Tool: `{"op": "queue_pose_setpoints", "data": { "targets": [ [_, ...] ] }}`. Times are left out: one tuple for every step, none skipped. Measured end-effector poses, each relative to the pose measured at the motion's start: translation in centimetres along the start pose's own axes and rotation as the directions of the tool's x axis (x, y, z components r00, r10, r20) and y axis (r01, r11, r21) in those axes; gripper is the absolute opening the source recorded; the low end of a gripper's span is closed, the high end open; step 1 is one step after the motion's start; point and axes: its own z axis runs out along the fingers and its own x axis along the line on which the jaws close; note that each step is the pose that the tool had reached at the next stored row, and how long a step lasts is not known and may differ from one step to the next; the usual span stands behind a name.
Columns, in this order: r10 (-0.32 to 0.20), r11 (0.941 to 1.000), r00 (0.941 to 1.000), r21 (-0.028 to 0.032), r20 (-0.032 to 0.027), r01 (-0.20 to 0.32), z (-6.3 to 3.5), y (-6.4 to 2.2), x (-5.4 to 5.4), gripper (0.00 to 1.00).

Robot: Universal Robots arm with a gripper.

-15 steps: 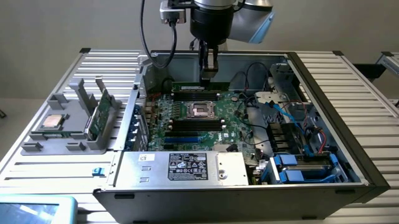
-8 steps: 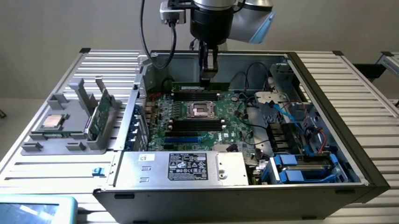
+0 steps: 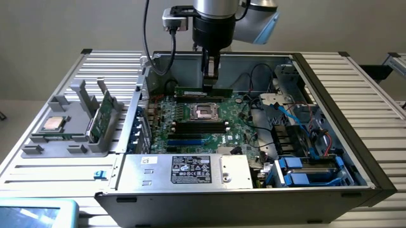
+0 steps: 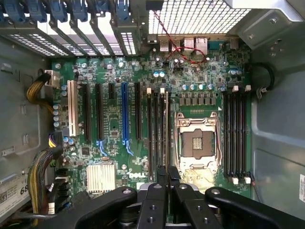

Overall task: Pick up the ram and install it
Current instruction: 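Insert the ram into the slot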

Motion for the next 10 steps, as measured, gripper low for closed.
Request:
{"op": "queue_pose_setpoints", "data": {
  "targets": [
    [0.008,1.0,1.0,0.0002,0.0,-0.008,0.18,0.05,0.0,0.11],
    [0.015,0.9999,0.9999,0.0004,-0.0002,-0.015,0.36,0.13,0.0,0.11],
    [0.019,0.9998,0.9998,0.0005,-0.0002,-0.019,0.54,0.23,0.0,0.11],
    [0.021,0.9998,0.9998,0.0007,-0.0001,-0.021,0.73,0.36,0.0,0.11],
    [0.021,0.9998,0.9998,0.0007,-0.0002,-0.021,0.91,0.43,0.0,0.11],
    [0.021,0.9998,0.9998,0.0007,-0.0002,-0.021,1.1,0.49,0.1,0.11],
    [0.021,0.9998,0.9998,0.0008,-0.0001,-0.021,1.28,0.53,0.1,0.11],
    [0.021,0.9998,0.9998,0.0007,-0.0002,-0.021,1.47,0.56,0.1,0.11],
    [0.021,0.9998,0.9998,0.0006,-0.0002,-0.021,1.65,0.56,0.1,0.11],
    [0.019,0.9998,0.9998,0.0006,-0.0003,-0.019,1.83,0.56,0.1,0.11]
  ]
}}
